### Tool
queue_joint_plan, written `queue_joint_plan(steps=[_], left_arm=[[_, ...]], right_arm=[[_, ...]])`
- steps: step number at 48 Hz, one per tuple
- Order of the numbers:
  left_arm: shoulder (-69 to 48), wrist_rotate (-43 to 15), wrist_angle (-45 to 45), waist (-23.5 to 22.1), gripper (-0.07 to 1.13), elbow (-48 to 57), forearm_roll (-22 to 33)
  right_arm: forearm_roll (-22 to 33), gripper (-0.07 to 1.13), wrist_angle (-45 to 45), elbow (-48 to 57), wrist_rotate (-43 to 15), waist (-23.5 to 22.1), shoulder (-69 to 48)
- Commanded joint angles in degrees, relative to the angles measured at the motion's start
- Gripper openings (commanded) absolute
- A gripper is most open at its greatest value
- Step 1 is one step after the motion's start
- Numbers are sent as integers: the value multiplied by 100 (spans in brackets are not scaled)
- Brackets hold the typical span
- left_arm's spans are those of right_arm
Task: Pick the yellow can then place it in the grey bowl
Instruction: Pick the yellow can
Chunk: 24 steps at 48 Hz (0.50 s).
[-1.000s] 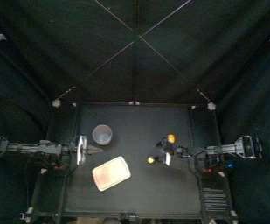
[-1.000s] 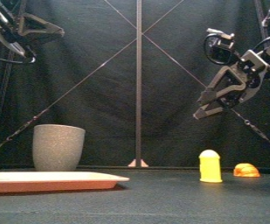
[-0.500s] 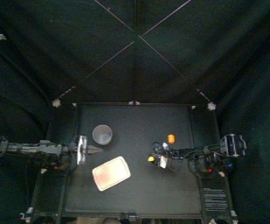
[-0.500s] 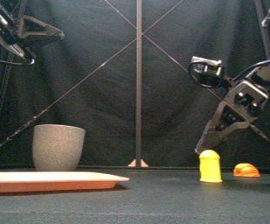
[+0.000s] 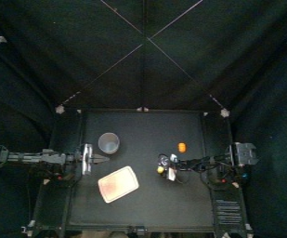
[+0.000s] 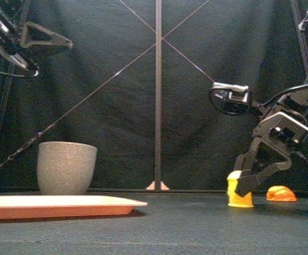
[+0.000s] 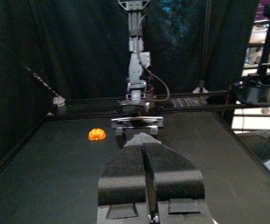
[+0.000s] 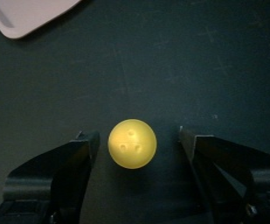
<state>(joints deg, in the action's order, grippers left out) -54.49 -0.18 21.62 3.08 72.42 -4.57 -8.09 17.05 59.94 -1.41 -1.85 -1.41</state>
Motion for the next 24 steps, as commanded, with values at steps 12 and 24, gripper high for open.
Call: queue_joint_plan(steps=[12,24], left_arm=[[26,-18,53,18,0,-53,9],[26,-18,44,35,0,-44,0]], right_arm=[[-79,95,18,-114,-9,44,-79],[-53,60,0,-141,0,88,-26]])
